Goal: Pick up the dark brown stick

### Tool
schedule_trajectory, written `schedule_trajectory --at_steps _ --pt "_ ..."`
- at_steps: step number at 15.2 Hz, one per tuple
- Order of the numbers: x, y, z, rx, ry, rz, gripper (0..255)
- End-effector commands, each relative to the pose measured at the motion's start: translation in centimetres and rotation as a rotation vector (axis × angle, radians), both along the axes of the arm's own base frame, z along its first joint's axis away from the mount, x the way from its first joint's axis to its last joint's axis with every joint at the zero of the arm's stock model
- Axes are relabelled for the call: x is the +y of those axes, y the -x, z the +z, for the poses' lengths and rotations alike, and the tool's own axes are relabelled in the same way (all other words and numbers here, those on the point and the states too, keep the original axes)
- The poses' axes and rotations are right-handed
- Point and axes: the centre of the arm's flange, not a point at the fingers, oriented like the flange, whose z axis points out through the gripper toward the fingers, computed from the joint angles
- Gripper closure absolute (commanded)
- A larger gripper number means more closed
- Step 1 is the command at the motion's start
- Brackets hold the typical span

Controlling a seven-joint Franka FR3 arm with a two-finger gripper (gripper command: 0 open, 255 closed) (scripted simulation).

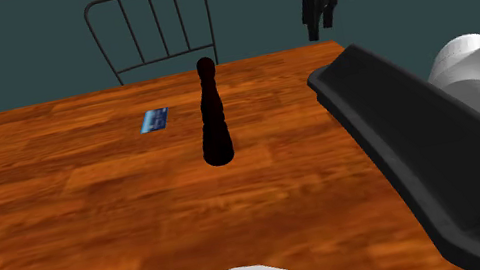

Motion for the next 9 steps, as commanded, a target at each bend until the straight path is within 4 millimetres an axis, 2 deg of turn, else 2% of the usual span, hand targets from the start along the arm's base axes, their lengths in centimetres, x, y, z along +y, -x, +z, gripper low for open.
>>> schedule_trajectory --at_steps 1,9 --pt "0.0 0.0 0.0 0.000 0.000 0.000 0" --pt "10.1 -1.3 -0.3 -0.012 -0.009 -0.225 0"
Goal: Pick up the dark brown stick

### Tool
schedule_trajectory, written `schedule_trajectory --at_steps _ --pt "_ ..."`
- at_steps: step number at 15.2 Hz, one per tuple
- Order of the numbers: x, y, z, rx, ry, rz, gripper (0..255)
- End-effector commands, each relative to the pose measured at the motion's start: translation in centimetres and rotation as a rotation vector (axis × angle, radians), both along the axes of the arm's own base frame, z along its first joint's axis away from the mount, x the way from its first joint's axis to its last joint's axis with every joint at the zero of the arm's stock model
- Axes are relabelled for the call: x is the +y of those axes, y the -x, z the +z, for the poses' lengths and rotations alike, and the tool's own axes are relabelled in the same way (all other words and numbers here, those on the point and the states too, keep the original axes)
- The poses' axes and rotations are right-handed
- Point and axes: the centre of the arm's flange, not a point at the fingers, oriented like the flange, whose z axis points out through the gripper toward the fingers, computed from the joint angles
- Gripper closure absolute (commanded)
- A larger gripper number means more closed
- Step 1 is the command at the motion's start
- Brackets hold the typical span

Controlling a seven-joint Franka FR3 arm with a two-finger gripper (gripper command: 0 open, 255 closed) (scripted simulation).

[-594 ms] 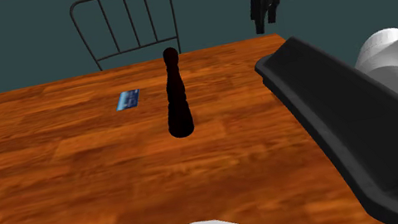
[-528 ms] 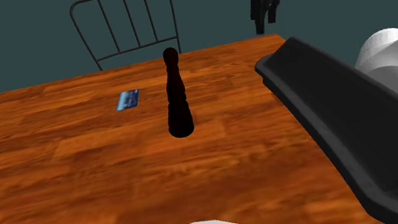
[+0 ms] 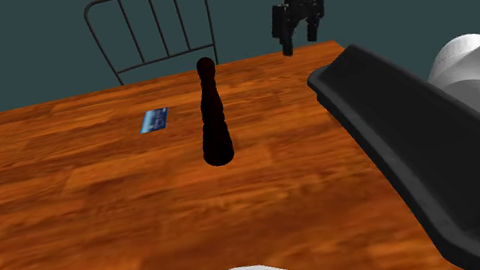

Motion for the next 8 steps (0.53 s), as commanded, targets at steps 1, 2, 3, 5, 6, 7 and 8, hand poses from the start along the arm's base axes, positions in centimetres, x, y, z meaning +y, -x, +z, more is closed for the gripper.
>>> schedule_trajectory --at_steps 1,2,3,5,6,7,8 --pt "2.4 -0.4 -0.2 -0.003 -0.003 -0.062 0" --pt "3.6 -0.8 -0.2 -0.004 -0.004 -0.090 0" --pt "4.8 -1.1 -0.2 -0.006 -0.006 -0.118 0" --pt "7.2 -2.0 -0.3 -0.009 -0.008 -0.174 0" --pt "8.4 -2.5 -0.3 -0.010 -0.009 -0.202 0" --pt "9.6 -3.0 -0.3 -0.012 -0.010 -0.230 0" --pt "10.7 -3.6 -0.3 -0.013 -0.011 -0.259 0"
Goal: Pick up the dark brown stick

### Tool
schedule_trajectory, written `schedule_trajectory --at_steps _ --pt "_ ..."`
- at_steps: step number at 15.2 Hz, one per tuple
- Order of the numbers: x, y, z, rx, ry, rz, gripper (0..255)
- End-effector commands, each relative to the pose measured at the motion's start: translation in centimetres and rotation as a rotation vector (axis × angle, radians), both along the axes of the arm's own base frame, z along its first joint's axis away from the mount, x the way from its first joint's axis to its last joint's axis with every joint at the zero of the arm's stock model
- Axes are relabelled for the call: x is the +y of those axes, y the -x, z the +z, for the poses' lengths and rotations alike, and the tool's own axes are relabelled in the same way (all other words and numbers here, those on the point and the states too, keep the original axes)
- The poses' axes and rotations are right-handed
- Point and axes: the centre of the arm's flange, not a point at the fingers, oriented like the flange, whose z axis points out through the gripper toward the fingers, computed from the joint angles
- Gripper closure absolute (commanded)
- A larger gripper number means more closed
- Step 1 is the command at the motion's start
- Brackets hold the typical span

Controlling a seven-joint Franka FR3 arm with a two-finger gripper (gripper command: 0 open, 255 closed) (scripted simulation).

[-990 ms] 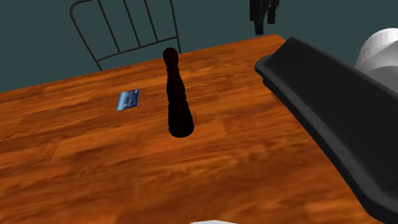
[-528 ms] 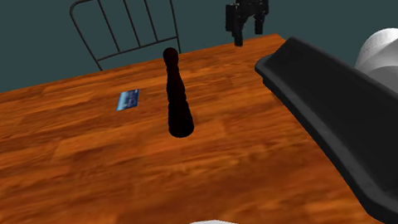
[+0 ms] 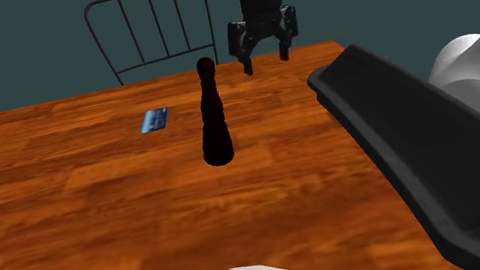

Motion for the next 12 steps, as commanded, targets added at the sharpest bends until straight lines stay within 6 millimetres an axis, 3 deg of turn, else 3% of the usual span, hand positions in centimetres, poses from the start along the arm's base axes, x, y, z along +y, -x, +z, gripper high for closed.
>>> schedule_trajectory --at_steps 1,9,12 --pt "2.4 -1.1 0.2 -0.003 -0.004 -0.062 0" --pt "10.7 -6.9 0.2 -0.016 -0.013 -0.287 0" --pt "11.0 -7.2 -0.8 -0.016 -0.013 -0.295 0"
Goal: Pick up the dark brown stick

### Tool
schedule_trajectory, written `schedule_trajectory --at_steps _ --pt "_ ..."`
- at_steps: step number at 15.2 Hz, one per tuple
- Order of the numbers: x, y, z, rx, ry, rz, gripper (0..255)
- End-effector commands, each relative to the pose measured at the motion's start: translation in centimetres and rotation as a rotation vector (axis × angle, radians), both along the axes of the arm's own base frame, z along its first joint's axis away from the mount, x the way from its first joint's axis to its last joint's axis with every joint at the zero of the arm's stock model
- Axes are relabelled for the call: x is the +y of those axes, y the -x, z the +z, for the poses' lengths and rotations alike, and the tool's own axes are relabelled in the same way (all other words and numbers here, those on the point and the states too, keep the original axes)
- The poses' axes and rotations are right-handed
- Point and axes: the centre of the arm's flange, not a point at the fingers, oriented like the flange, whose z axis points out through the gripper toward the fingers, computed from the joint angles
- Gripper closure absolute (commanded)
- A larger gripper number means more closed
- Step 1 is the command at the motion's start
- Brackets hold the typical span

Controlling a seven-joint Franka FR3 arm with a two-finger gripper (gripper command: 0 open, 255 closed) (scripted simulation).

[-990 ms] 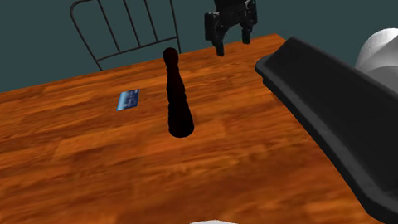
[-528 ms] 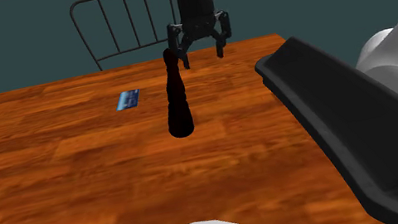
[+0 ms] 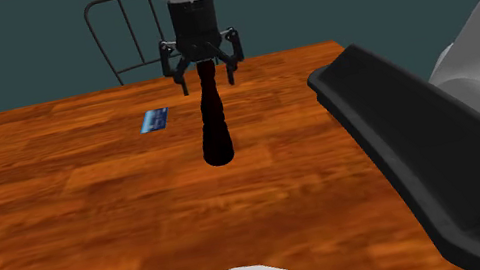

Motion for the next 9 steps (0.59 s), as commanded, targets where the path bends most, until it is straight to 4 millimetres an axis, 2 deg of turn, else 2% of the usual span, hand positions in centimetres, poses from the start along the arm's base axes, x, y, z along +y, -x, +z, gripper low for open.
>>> schedule_trajectory --at_steps 1,5,7,8,9 --pt "0.2 -0.2 -0.9 -0.001 -0.001 -0.006 0" --pt "0.2 -0.2 -3.3 -0.001 -0.001 -0.006 0" --pt "0.2 -0.2 -3.3 -0.001 -0.001 -0.006 0" --pt "0.2 -0.2 -3.3 -0.001 -0.001 -0.006 255" --pt "0.3 -0.3 -3.3 -0.001 -0.001 -0.006 255"
